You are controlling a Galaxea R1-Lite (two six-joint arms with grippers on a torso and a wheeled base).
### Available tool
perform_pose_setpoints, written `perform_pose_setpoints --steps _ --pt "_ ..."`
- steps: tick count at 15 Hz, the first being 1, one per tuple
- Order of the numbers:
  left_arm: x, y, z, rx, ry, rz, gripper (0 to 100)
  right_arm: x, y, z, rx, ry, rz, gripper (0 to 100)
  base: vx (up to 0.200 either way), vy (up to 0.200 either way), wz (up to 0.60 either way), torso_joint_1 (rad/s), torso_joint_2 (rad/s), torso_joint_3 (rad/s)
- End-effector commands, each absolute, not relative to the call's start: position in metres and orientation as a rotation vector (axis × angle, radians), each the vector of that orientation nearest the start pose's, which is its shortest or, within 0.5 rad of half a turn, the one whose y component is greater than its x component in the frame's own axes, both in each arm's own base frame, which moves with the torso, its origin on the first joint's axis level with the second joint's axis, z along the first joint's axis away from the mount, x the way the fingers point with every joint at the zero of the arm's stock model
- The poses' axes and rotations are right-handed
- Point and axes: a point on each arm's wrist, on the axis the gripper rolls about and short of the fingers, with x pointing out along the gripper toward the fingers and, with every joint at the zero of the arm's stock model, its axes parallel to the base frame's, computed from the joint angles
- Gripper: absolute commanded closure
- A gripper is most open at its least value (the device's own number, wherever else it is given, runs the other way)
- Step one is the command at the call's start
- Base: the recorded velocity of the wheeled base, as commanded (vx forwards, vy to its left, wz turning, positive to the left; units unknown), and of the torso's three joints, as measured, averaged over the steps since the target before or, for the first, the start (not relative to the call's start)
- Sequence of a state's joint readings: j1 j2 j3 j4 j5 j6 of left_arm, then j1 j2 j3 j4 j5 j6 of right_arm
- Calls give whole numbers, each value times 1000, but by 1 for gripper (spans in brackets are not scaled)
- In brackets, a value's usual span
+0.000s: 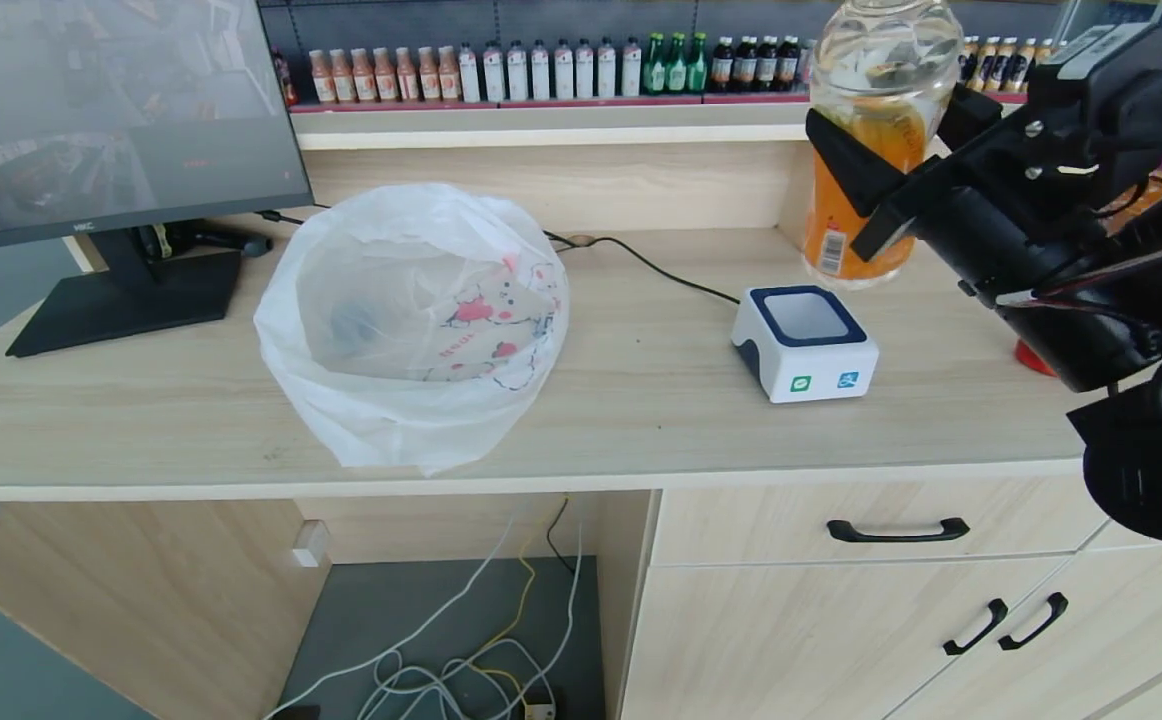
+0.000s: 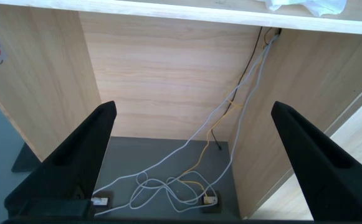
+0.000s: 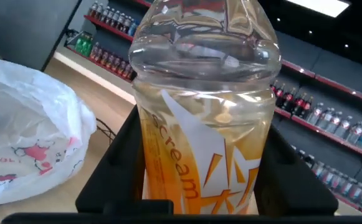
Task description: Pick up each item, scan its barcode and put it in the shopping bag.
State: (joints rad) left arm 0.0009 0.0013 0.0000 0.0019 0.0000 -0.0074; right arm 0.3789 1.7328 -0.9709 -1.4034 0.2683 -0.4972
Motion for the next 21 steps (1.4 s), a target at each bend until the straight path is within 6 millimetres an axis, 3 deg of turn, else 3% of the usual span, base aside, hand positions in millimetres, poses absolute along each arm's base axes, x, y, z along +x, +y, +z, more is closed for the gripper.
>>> perform_pose_setpoints --steps 1,4,8,10,17,21 --pt "-23 0 75 -8 3 2 0 299 125 289 -523 -849 511 100 0 0 0 0 0 0" --pt "-23 0 75 -8 3 2 0 311 127 277 -624 -872 576 100 0 0 0 0 0 0" --pt "-23 0 75 -8 3 2 0 329 103 272 -759 -908 603 100 0 0 0 0 0 0" --pt "-23 0 75 -8 3 2 0 338 101 269 -763 -906 600 100 0 0 0 0 0 0" --pt "-23 0 75 -8 3 2 0 337 107 250 -876 -930 671 100 0 0 0 0 0 0" --pt "-23 0 75 -8 3 2 0 343 99 242 -888 -938 658 100 0 0 0 0 0 0"
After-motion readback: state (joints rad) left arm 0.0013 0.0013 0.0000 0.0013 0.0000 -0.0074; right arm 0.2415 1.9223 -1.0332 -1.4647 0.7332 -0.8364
